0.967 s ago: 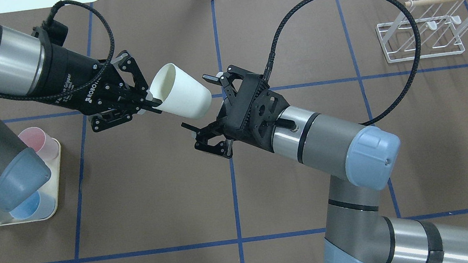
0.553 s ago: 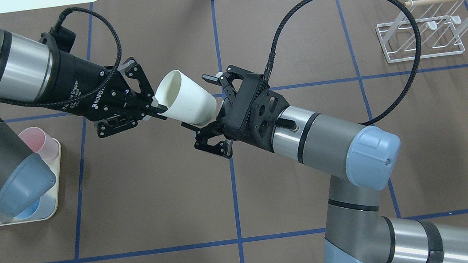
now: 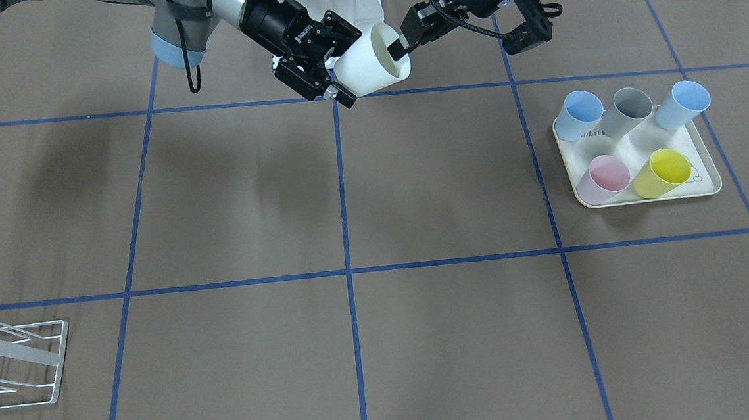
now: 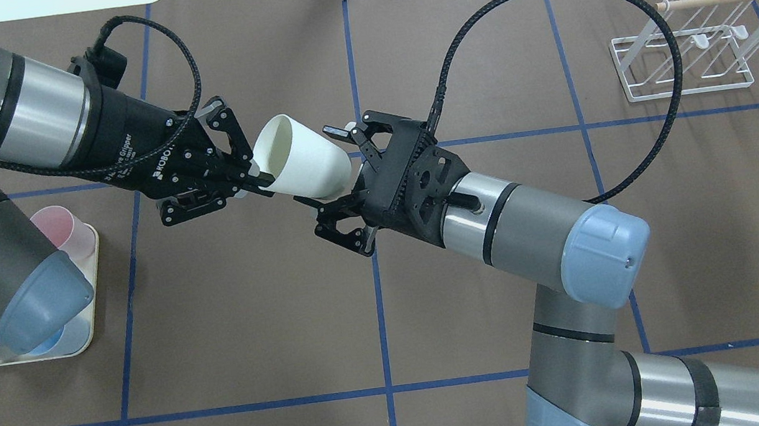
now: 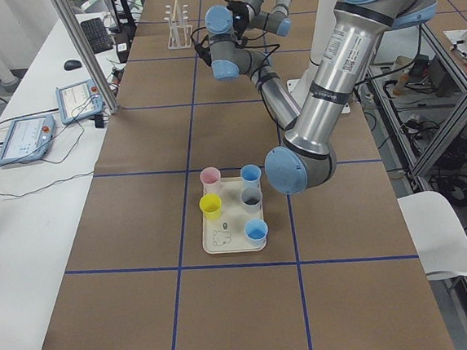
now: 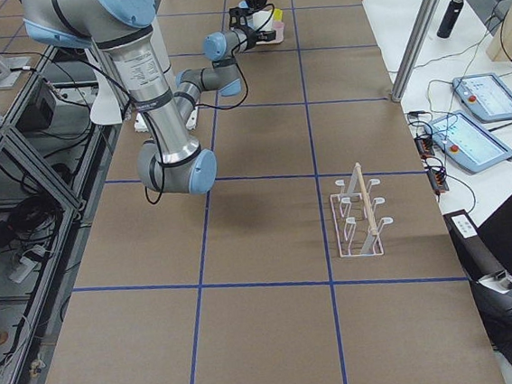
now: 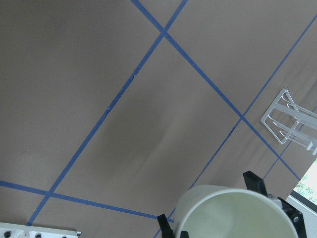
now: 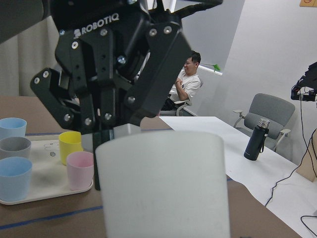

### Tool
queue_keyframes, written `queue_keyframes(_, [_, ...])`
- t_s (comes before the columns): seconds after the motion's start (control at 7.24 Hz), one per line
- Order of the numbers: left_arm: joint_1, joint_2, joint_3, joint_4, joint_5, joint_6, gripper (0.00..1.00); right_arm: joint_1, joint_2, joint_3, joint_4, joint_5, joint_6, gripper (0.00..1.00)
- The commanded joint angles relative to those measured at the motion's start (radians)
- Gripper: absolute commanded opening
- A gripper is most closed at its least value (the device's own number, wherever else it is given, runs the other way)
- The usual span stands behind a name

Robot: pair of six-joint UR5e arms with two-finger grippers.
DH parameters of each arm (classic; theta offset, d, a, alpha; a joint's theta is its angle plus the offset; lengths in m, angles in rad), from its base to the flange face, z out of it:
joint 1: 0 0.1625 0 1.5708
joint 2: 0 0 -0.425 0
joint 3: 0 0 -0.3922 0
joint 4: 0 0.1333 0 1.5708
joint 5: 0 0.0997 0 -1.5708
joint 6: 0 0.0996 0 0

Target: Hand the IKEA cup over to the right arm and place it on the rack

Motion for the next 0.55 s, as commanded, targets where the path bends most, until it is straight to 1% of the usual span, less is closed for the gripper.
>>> queue_keyframes(0.0, [0.000,-0.002,0.001,0.000,0.000,0.000,0.00,-0.002,-0.002,0.000,0.000,0.000,0.000,0.74])
queue_keyframes(0.14, [0.000,-0.006,0.001,0.000,0.000,0.002,0.00,-0.006,-0.003,0.000,0.000,-0.014,0.000,0.74])
queue_keyframes(0.28, [0.000,-0.014,0.002,0.002,-0.003,0.002,0.00,-0.012,-0.005,-0.001,0.000,-0.024,-0.001,0.71])
queue_keyframes(0.41, [0.000,-0.019,0.008,0.003,-0.003,0.003,0.09,-0.016,-0.005,-0.001,0.000,-0.025,-0.002,0.68])
